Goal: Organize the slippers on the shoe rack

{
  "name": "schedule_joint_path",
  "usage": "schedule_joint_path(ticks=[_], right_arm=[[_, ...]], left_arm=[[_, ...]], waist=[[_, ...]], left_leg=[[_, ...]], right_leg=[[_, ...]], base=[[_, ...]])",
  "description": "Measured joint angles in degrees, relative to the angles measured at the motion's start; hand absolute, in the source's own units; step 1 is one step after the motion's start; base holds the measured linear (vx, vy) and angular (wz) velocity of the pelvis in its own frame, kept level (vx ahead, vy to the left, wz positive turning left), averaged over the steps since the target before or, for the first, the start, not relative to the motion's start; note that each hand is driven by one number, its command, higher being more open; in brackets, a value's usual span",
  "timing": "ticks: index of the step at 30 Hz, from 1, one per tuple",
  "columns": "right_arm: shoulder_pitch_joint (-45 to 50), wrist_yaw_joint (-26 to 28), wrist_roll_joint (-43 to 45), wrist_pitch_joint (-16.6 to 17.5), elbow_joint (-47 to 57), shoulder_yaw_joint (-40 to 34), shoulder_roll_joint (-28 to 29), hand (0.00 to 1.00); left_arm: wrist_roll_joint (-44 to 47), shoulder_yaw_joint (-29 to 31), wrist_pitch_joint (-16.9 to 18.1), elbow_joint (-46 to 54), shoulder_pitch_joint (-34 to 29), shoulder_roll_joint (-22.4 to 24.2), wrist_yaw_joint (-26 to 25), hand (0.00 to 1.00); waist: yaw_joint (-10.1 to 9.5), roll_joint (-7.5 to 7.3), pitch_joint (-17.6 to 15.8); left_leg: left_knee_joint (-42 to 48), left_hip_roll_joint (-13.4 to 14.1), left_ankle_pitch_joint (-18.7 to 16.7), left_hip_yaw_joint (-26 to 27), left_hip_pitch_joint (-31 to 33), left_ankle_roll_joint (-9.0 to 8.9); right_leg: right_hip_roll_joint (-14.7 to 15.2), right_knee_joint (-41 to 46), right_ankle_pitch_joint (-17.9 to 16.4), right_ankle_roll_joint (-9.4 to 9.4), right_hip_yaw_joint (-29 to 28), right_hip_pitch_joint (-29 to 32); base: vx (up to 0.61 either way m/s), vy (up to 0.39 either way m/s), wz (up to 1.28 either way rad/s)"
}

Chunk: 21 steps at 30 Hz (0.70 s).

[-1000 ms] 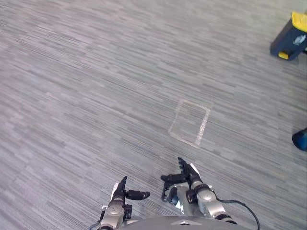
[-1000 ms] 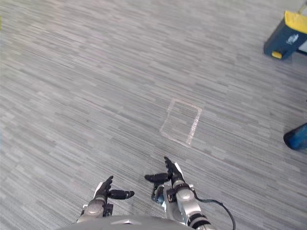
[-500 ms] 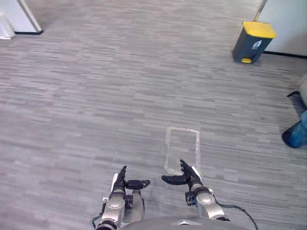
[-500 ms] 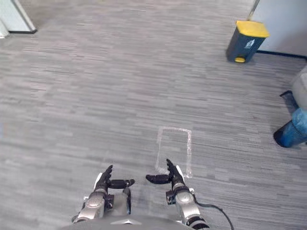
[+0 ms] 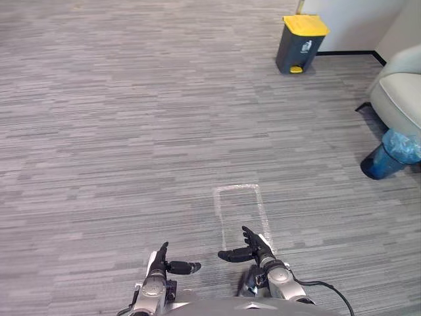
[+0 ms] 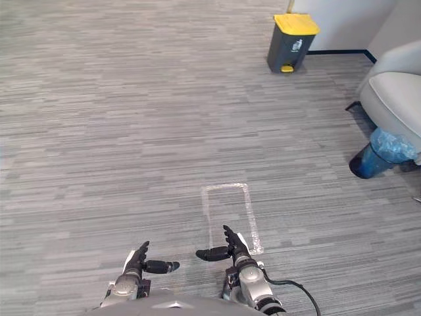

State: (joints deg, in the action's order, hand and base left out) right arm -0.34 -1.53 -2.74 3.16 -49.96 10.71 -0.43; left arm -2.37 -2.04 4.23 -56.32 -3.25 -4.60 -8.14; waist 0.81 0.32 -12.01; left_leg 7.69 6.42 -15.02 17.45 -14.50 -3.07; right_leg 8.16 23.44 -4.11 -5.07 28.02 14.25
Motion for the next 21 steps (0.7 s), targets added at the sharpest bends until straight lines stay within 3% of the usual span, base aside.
schedule_joint_path(ticks=[1, 4, 5, 6, 7, 9, 13, 14, 16, 17, 18, 20, 21], right_arm=[[-0.4, -0.2, -0.1, -0.1, -0.4, -0.4, -0.6, 1.0], [-0.6, -0.4, 0.0, -0.1, -0.4, -1.7, -1.2, 1.0], [-0.1, -0.5, 0.0, -0.1, -0.4, -2.2, -1.5, 1.0], [0.5, -0.7, 0.1, -0.2, -0.4, -2.2, -1.9, 1.0], [0.5, -0.8, 0.1, -0.2, -0.4, -2.3, -2.0, 1.0], [0.9, -1.3, 0.4, -0.2, -0.4, -2.7, -2.0, 1.0], [0.6, -1.6, 0.5, -0.2, -0.5, -3.5, -1.9, 1.0], [0.7, -1.7, 0.5, -0.2, -0.7, -3.9, -1.7, 1.0], [1.1, -2.3, 0.5, -0.2, -0.9, -4.1, -1.9, 1.0], [1.7, -2.6, 0.5, -0.2, -1.5, -4.7, -2.4, 1.0], [2.0, -2.9, 0.5, -0.4, -1.8, -4.8, -1.9, 1.0], [2.1, -2.8, 0.5, -0.6, -2.0, -4.9, -1.1, 1.0], [2.3, -2.7, 0.4, -0.6, -2.0, -4.9, -1.0, 1.0]], left_arm=[[-0.1, 0.0, 0.0, -0.1, 0.1, 0.9, 0.2, 1.0], [-0.7, -0.5, 0.0, -0.1, 0.6, 1.5, 1.0, 1.0], [-0.7, -0.6, 0.0, -0.1, 1.0, 1.4, 1.2, 1.0], [-0.7, -0.6, 0.1, 0.1, 1.2, 1.4, 1.2, 1.0], [-0.7, -0.5, 0.1, 0.1, 1.2, 1.5, 1.2, 1.0], [-0.6, 0.5, 0.3, 1.2, 1.0, 1.5, 1.1, 1.0], [-0.6, 0.8, 0.6, 2.8, 0.9, 1.6, 1.0, 1.0], [-0.6, 0.9, 0.8, 3.2, 0.9, 1.4, 1.0, 1.0], [-0.6, 0.8, 0.9, 3.3, 0.9, 1.6, 0.8, 1.0], [-0.5, 0.8, 0.8, 2.8, 0.8, 2.1, 0.7, 1.0], [-0.5, 0.8, 0.7, 2.4, 1.2, 1.5, 0.6, 1.0], [-0.3, 0.8, 0.7, 2.5, 1.4, 0.2, 0.6, 1.0], [-0.3, 0.8, 0.5, 2.3, 1.4, 0.1, 0.6, 1.0]], waist=[[-0.37, 1.25, 0.3], [0.64, 1.98, 0.4], [0.67, 2.23, 0.2], [0.34, 2.34, 0.1], [0.29, 2.37, 0.1], [-0.53, 1.84, 0.0], [-1.75, 1.85, -0.2], [-2.19, 1.77, -0.5], [-2.22, 2.29, -0.6], [-2.16, 3.37, -0.6], [-2.19, 2.18, -0.6], [-2.63, -0.32, -0.4], [-2.68, -0.59, -0.2]], left_leg=[[1.4, 1.4, 0.4, -0.5, 0.0, -0.51], [11.8, 3.9, 0.7, -2.4, 3.1, -1.26], [23.7, 6.1, 3.3, -4.3, 7.3, -4.54], [36.8, 8.0, 3.3, -5.8, 11.6, -7.69], [38.2, 8.1, 2.9, -5.7, 12.0, -7.89], [43.0, 7.2, -1.4, -5.1, 16.7, -5.85], [30.2, 3.1, -3.9, -8.5, 22.7, -3.15], [22.6, 0.6, -3.6, -14.5, 24.4, -2.82], [13.3, -2.0, 1.7, -23.4, 25.0, -2.95], [13.3, -2.0, 9.7, -25.0, 24.5, -1.82], [13.6, -2.8, 9.3, -24.3, 24.0, -1.76], [12.5, -4.7, 8.1, -21.1, 22.7, 0.15], [12.2, -5.2, 7.3, -19.8, 21.9, 1.07]], right_leg=[[-1.7, -0.2, -1.6, -0.04, -0.4, -0.4], [-3.5, -0.9, -4.1, -0.2, -0.8, -2.2], [-5.1, -3.5, -4.5, -0.3, -1.4, -5.5], [-6.9, -7.0, -4.5, -0.34, -3.4, -9.8], [-7.1, -7.4, -4.5, -0.36, -3.7, -10.3], [-8.3, -11.3, -4.4, -0.26, -8.6, -15.9], [-8.2, -13.1, -4.0, 0.27, -16.2, -18.6], [-7.7, -13.5, -4.1, 0.81, -19.0, -19.8], [-7.2, -14.0, -5.1, 3.74, -21.6, -21.3], [-7.8, -14.0, -6.4, 6.08, -23.8, -22.6], [-6.5, -13.7, -6.7, 6.57, -24.3, -22.6], [-3.6, -12.6, -7.8, 8.44, -26.4, -22.0], [-2.7, -11.6, -8.1, 8.79, -27.3, -21.6]], base=[[0.44, -0.153, -0.42], [0.38, -0.193, -0.24], [0.49, -0.19, -0.46], [0.4, -0.143, -0.52], [0.46, -0.06, -0.78], [0.34, 0.035, -1.01], [0.27, 0.138, -1.13], [0.38, 0.311, -1.28], [0.33, 0.317, -1.0], [0.22, 0.241, -0.62], [0.22, 0.226, -0.57], [0.22, 0.232, -0.47], [0.2, 0.223, -0.56]])
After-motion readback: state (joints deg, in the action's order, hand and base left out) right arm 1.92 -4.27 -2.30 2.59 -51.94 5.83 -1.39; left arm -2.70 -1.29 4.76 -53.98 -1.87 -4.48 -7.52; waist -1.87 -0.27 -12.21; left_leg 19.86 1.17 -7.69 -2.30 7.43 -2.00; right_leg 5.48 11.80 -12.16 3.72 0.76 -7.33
